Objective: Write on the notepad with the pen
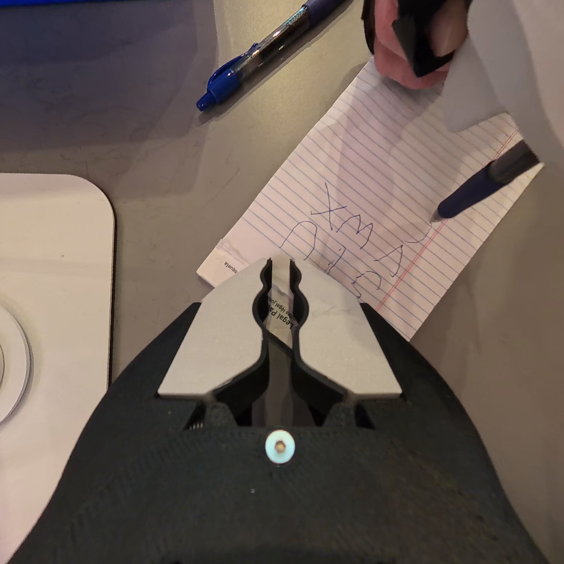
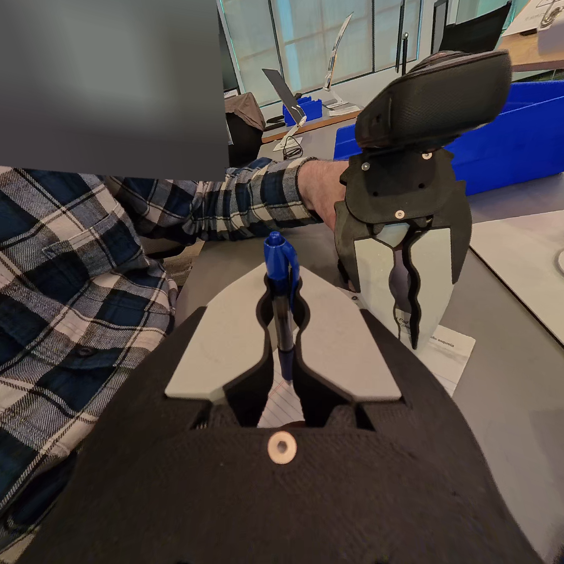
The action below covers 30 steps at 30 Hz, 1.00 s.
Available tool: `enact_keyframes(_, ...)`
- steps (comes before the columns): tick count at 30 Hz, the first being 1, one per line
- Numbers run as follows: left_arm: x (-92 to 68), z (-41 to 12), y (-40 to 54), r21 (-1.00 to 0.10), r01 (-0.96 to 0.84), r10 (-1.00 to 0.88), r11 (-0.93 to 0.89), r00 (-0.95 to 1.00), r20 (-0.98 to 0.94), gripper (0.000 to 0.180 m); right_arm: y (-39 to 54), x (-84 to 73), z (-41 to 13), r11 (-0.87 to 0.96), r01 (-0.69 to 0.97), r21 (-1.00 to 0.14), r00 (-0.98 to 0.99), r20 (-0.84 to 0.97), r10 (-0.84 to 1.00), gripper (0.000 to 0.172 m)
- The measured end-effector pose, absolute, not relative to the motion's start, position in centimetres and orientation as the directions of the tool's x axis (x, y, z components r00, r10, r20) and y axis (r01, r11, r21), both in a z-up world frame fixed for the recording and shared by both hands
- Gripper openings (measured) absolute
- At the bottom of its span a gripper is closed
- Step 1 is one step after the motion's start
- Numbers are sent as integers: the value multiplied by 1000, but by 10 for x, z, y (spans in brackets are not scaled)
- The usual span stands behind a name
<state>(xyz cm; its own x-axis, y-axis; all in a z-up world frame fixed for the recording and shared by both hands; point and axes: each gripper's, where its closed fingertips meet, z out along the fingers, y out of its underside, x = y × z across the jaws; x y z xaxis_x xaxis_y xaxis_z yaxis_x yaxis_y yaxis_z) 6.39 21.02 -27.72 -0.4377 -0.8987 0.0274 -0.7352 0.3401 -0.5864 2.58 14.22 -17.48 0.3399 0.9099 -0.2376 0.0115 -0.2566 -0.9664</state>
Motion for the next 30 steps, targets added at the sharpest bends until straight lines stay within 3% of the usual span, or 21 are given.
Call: enact_keyframes(30,64,-277,212,-590,-735,-899,333,-436,35,11,151,9,-174,-253,17,-967,306,-236,922,9)
